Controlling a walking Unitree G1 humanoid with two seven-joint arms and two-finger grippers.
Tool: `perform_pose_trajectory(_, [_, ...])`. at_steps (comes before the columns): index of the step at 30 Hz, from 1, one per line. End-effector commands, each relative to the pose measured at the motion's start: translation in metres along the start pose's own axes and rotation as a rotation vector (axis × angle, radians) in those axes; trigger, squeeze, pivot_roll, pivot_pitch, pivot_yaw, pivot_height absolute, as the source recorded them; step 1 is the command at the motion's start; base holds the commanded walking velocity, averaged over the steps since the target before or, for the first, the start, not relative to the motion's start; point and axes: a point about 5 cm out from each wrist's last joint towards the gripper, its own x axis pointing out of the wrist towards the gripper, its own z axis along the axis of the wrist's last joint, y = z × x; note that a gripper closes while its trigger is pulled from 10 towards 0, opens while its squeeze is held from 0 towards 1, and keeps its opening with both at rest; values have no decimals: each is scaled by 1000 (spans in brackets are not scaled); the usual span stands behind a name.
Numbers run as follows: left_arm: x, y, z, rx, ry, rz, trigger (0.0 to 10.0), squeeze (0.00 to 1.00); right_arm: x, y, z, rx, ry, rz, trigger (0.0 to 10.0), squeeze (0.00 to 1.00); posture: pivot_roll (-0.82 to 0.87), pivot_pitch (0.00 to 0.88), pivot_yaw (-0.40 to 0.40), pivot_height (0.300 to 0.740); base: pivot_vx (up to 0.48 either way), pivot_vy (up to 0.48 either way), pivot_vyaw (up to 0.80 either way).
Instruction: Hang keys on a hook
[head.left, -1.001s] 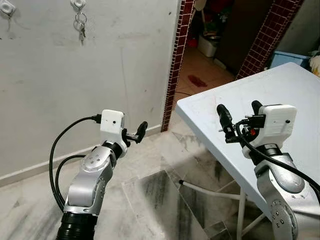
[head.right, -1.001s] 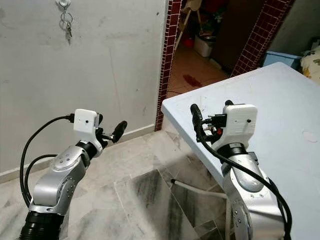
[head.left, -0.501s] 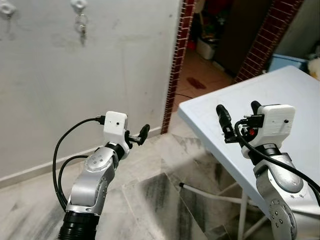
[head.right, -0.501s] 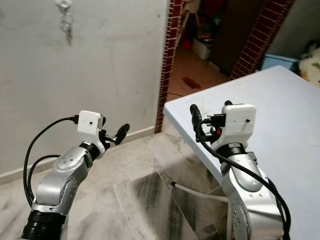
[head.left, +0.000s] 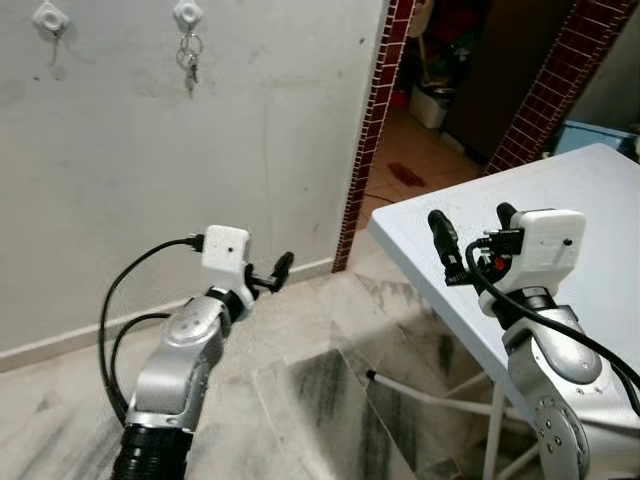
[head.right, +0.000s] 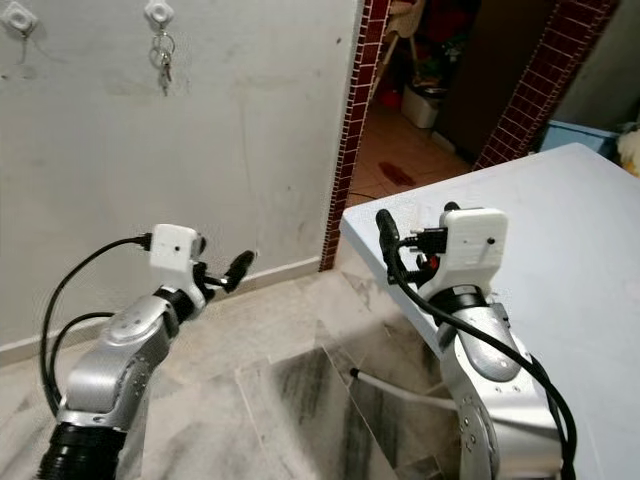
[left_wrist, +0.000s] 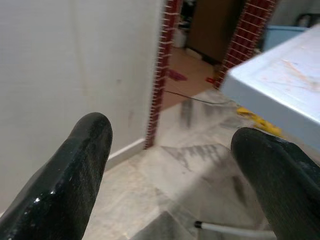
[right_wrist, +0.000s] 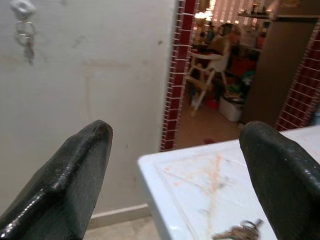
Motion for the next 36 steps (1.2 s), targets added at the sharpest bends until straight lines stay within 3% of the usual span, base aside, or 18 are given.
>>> perform_pose_trajectory(1, [1,-5,-2,4,14,-17,10000,0,0,-3,-2,1,12,-15,10000,0,16,42,-66,740,0,0,-788])
perform_pose_trajectory(7, [3,-5,-2,-5,21,-13,10000,0,5,2,-4,3,15,-5,10000,0,22,46,-52,740,0,0,-91])
perform_pose_trajectory(36, [4,-8,1,3,40,-42,10000,0,5,4,-9,26,18,-32,10000,0,38,57,-32,740,0,0,-753])
